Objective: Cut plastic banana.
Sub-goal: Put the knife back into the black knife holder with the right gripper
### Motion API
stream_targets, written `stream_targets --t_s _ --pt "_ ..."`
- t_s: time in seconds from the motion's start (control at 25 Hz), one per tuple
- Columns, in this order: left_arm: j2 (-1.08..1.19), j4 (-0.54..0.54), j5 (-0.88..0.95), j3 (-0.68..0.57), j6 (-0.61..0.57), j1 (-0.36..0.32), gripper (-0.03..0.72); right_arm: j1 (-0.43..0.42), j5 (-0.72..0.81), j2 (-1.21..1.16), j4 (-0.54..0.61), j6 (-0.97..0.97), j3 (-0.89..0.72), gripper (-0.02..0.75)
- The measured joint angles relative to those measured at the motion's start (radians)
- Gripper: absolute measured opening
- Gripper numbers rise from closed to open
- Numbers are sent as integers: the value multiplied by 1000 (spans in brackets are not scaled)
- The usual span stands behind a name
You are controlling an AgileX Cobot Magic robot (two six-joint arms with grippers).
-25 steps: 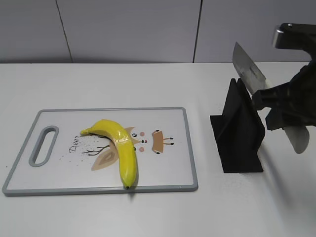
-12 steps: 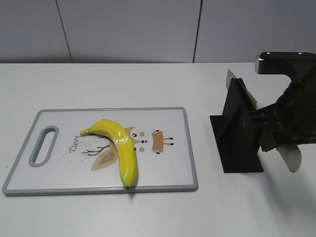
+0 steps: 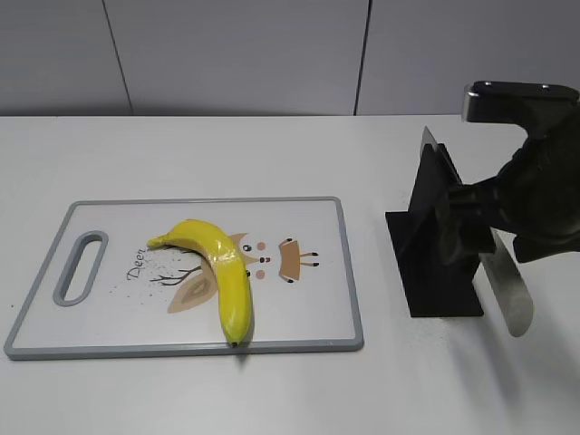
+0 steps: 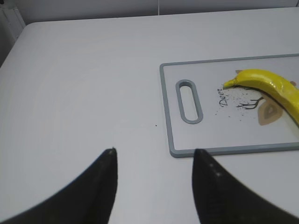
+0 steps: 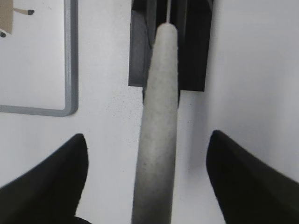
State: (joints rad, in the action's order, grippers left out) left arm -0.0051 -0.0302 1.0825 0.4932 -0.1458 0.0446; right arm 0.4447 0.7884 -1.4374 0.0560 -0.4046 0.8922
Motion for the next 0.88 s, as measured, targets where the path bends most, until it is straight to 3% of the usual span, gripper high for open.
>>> stream_targets --t_s 0.2,0.48,0.88 --pt "0 0 0 0 0 0 496 0 -2 68 9 41 42 633" --pt "0 0 0 0 0 0 494 0 111 300 100 405 41 629" --pt "0 0 0 0 0 0 494 0 187 733 111 505 -243 593"
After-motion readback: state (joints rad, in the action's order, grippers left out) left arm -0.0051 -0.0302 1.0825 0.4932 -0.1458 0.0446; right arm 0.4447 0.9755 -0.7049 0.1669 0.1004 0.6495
